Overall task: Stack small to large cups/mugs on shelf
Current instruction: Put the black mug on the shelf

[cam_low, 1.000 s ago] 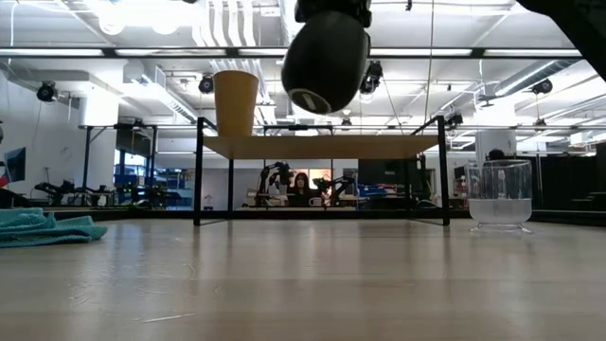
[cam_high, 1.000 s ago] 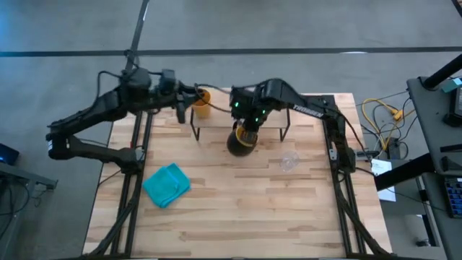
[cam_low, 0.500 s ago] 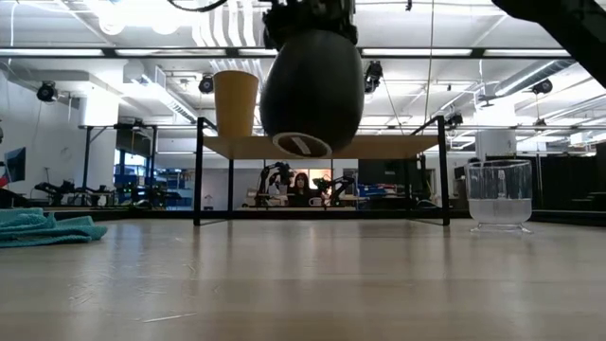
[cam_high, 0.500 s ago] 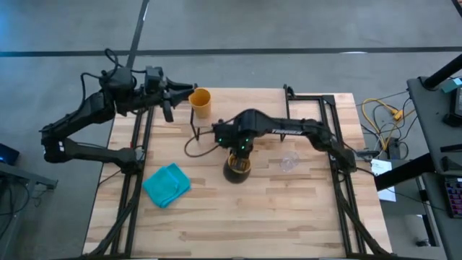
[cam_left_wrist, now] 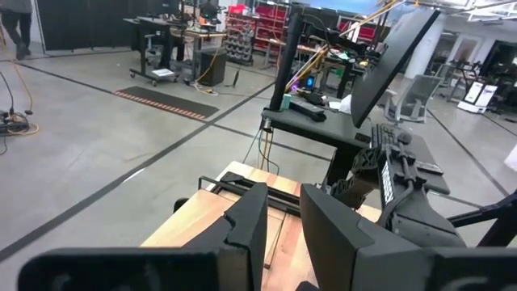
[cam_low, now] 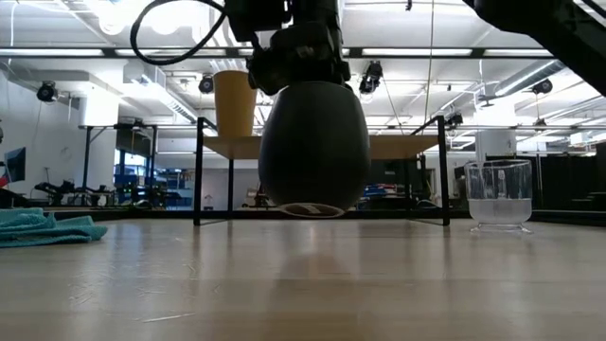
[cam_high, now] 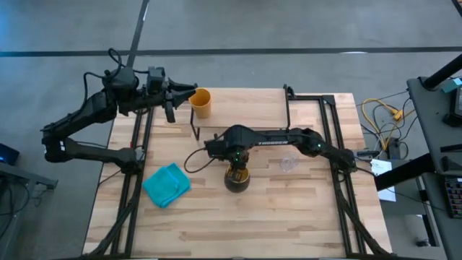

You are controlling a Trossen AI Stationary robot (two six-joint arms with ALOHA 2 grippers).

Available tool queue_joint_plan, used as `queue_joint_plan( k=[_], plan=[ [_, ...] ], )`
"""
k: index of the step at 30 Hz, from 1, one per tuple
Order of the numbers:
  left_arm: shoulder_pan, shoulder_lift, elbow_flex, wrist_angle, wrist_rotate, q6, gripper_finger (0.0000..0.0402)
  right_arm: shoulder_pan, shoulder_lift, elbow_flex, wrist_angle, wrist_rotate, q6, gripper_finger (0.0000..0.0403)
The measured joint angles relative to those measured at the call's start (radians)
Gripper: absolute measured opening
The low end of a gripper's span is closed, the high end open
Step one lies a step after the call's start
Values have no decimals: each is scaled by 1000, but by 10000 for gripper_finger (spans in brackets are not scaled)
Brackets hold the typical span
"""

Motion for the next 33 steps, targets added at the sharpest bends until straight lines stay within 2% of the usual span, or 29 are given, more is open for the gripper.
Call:
queue_joint_plan(
  k=[7, 12, 20, 33],
  plan=[
    [-1, -1, 0, 0, 0, -2, 63, 0, 2, 0, 0, 15, 0, 13],
    [-1, 3, 0, 0, 1, -3, 63, 1, 2, 0, 0, 81, 0, 13],
    [-1, 4, 0, 0, 1, -3, 63, -3, 2, -1, 1, 125, -5, 13],
    [-1, 23, -2, 0, 1, -3, 63, -5, 0, -92, 2, 141, -28, 13]
  ],
)
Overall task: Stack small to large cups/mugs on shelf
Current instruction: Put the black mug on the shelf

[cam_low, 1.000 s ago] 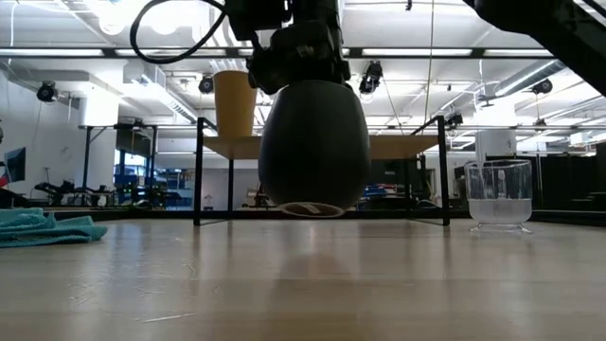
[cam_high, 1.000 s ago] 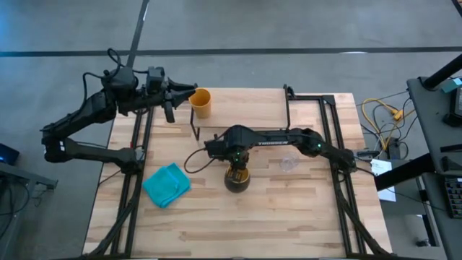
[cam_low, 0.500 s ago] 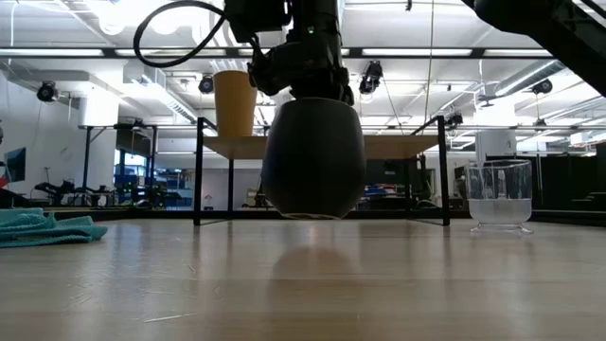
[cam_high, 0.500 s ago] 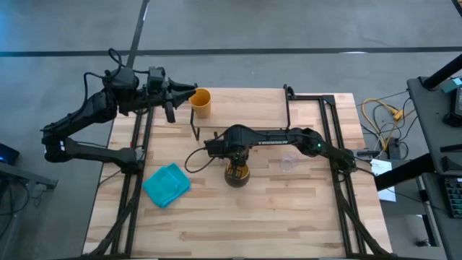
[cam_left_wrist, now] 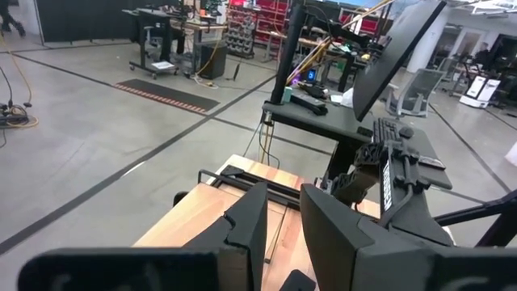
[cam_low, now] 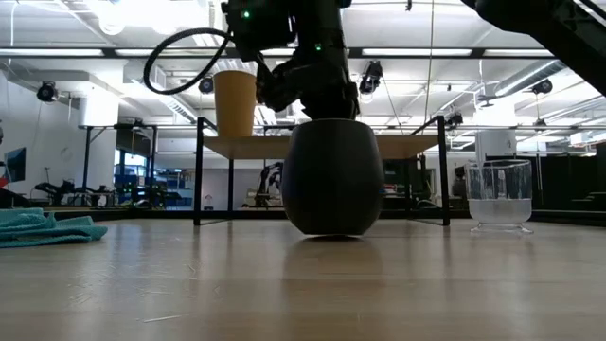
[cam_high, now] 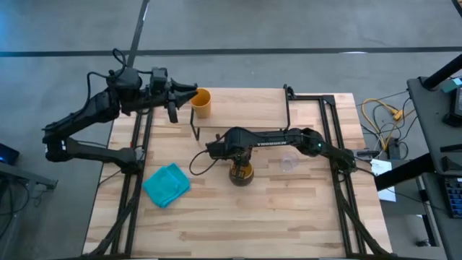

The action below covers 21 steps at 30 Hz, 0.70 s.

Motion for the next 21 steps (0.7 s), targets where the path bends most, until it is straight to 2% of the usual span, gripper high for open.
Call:
queue_joint_plan(
  k=[10, 17, 21],
  plan=[
    [0, 22, 0, 1, 0, 0, 63, 0, -1, -2, 3, 0, 0, 18],
    [0, 22, 0, 2, 0, 0, 63, 2, -1, -2, 2, -8, 11, 77],
    [0, 21, 0, 2, 0, 0, 63, 1, -7, -2, -3, -7, 17, 98]
  ],
)
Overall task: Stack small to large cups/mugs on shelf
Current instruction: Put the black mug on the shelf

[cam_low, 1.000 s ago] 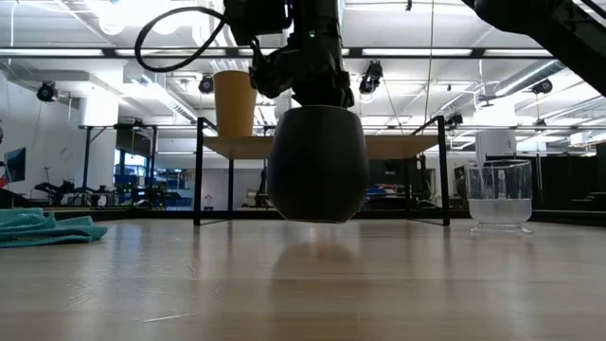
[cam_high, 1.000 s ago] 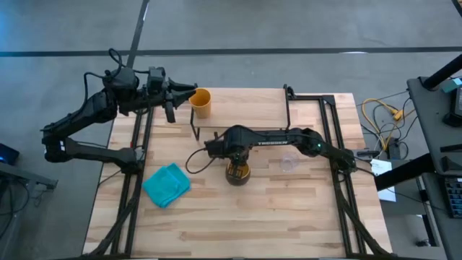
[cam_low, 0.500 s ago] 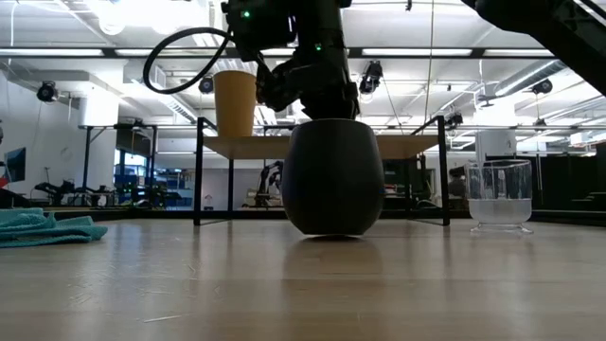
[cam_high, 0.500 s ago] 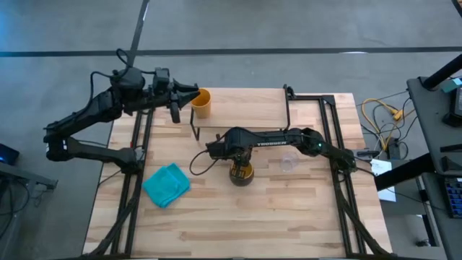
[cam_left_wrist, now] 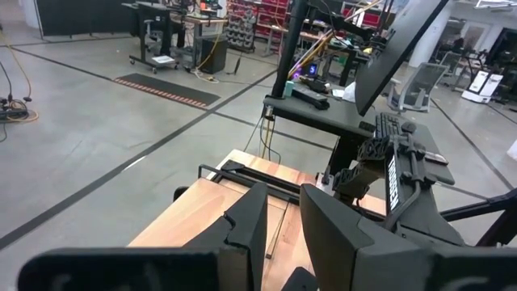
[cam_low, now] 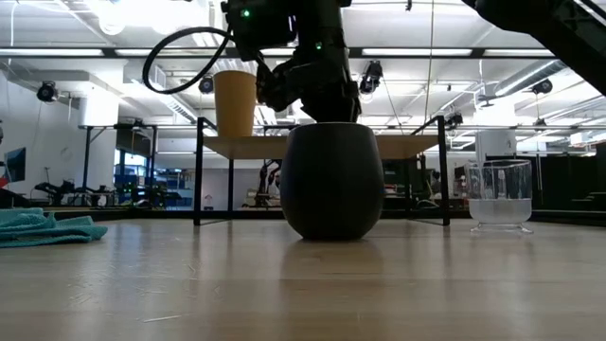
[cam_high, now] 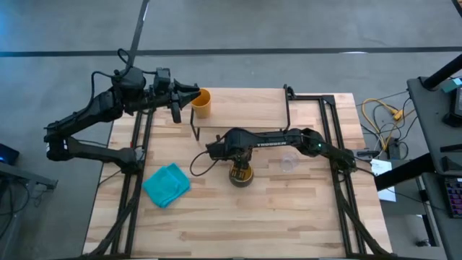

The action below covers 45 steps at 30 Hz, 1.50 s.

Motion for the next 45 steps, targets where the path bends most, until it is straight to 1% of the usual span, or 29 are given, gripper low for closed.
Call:
queue_joint_plan(
  k=[7, 13, 24, 35, 41, 45],
  plan=[
    [0, 0, 0, 0, 0, 0, 63, 0, -52, 0, 0, -4, 45, 94],
    [0, -1, 0, 1, 0, 0, 63, 0, -73, 0, 0, -79, 67, 89],
    [0, -12, 0, 2, 0, 0, 63, 0, -72, -1, 0, -86, 175, 89],
    [0, -37, 0, 0, 1, 9, 63, 5, -82, -92, 1, -116, 231, 89],
    [0, -43, -4, 0, 1, 15, 63, 5, -98, -112, 1, -135, 239, 88],
    [0, -43, -4, 0, 1, 51, 63, 5, -98, -113, 2, -138, 238, 74]
  ],
)
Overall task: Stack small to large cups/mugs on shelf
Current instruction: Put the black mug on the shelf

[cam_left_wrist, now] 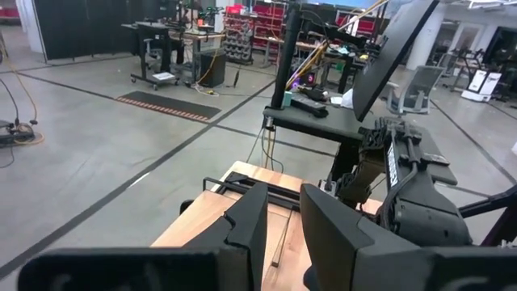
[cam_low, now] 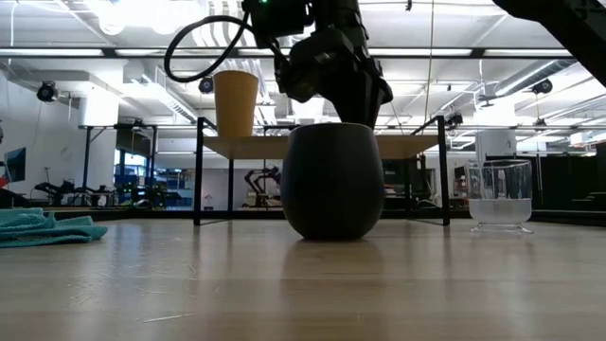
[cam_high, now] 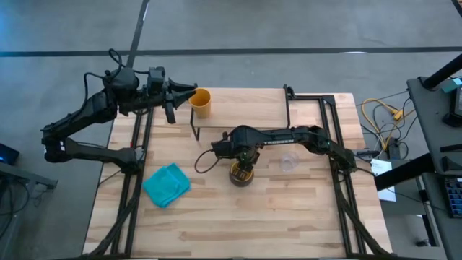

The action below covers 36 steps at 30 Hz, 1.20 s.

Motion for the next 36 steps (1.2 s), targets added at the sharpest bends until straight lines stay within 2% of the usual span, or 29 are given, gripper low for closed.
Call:
queue_joint_plan(
  k=[8, 17, 31, 36],
  plan=[
    [0, 2, 0, 0, 0, 1, 63, -3, 0, -1, -2, 13, -58, 16],
    [0, 3, 0, 0, 0, 6, 63, -3, 0, 5, -4, 30, -74, 14],
    [0, 3, 0, 0, 0, 3, 63, -22, -17, 208, -2, 39, -96, 13],
    [0, 7, 0, -22, 0, 3, 63, -50, -53, 211, -6, 41, -90, 12]
  ],
)
